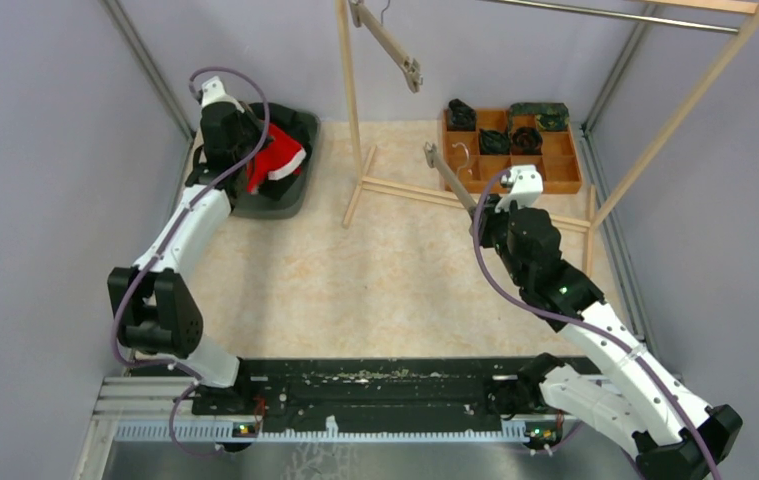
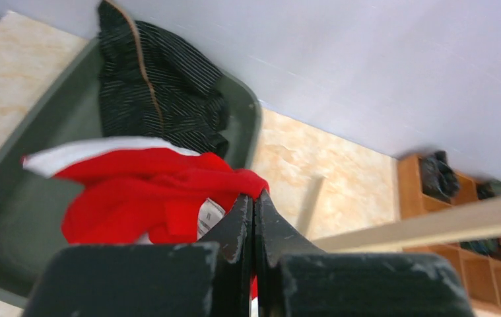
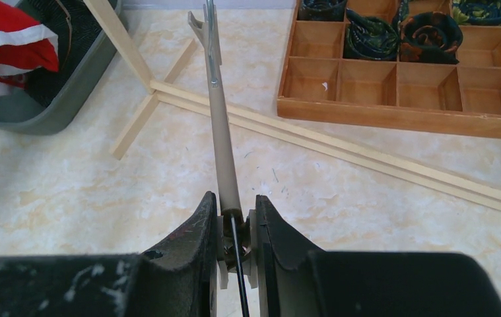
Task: Clip the underwear to the hanger
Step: Pick up the underwear from the bin, then place the underwear at the center of the board.
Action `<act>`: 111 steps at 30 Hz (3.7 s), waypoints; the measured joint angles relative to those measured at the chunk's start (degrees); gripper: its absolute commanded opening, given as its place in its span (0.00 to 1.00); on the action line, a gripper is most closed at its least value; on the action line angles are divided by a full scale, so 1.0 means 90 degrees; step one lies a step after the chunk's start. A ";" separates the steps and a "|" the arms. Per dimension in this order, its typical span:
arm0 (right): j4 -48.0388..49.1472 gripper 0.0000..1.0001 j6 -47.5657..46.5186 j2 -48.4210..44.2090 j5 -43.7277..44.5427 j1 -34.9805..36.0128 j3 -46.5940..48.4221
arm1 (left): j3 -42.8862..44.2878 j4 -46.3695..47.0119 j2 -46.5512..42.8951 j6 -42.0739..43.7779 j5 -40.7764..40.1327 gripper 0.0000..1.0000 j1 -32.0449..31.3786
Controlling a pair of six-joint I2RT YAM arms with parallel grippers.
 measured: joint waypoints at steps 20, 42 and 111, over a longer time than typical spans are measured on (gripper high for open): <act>-0.0029 0.00 0.0381 -0.0755 0.0044 0.0000 -0.0544 | -0.0896 -0.0192 -0.1950 -0.0226 0.0634 0.00 -0.1923; -0.0500 0.00 0.0600 -0.1559 0.0527 0.0000 -0.0833 | -0.3339 0.1496 -0.1287 -0.1350 0.1321 0.00 -0.2926; -0.0612 0.00 0.0595 -0.1455 0.0500 0.0000 -0.0833 | -0.3667 0.0466 -0.1088 0.1579 -0.0765 0.83 -0.4896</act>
